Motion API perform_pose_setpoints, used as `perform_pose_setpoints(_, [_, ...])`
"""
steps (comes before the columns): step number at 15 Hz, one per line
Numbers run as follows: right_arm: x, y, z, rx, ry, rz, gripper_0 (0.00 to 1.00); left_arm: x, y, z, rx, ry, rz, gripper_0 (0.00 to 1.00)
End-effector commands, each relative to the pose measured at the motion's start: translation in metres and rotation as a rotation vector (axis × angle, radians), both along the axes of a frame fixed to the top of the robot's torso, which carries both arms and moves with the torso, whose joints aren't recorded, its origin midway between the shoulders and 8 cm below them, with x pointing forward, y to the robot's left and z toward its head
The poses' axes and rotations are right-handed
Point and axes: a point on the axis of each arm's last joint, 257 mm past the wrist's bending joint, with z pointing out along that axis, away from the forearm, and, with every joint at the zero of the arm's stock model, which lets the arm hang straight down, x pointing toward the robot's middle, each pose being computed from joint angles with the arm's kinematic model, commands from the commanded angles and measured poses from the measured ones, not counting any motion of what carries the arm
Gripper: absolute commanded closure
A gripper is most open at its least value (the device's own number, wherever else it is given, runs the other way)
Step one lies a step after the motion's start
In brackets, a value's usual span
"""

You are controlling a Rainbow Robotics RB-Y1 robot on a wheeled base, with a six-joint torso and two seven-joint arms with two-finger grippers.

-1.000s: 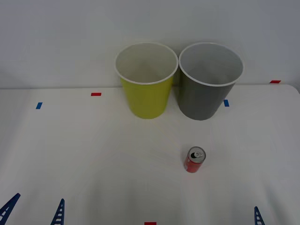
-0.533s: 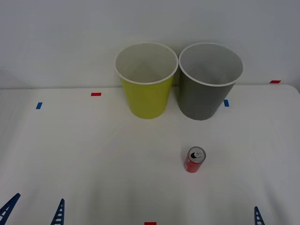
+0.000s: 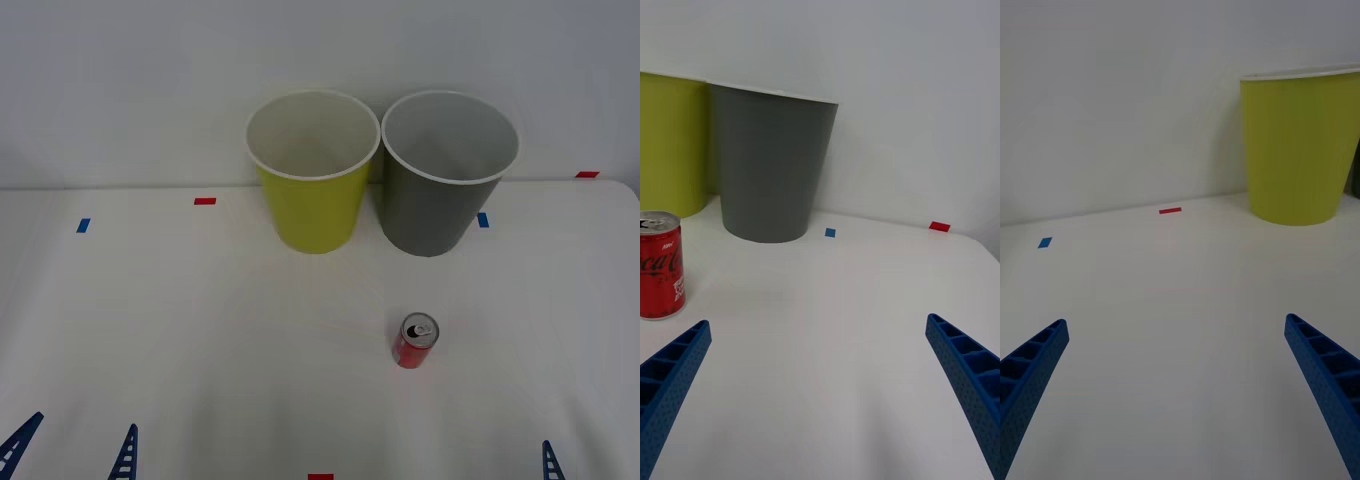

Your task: Put cans in the gray bin and PET bottles in the light green bin.

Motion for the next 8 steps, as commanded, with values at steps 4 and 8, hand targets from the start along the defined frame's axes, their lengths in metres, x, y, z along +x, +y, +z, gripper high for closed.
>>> perform_pose_setpoints(4, [0.0000,0.0000,0.0000,0.000,0.000,0.000,0.00,0.0000,0.0000,0.0000,0.000,0.000,0.000,0.00])
perform_pose_setpoints(8, [0.0000,0.0000,0.0000,0.000,0.000,0.000,0.00,0.0000,0.0000,0.0000,0.000,0.000,0.000,0.00])
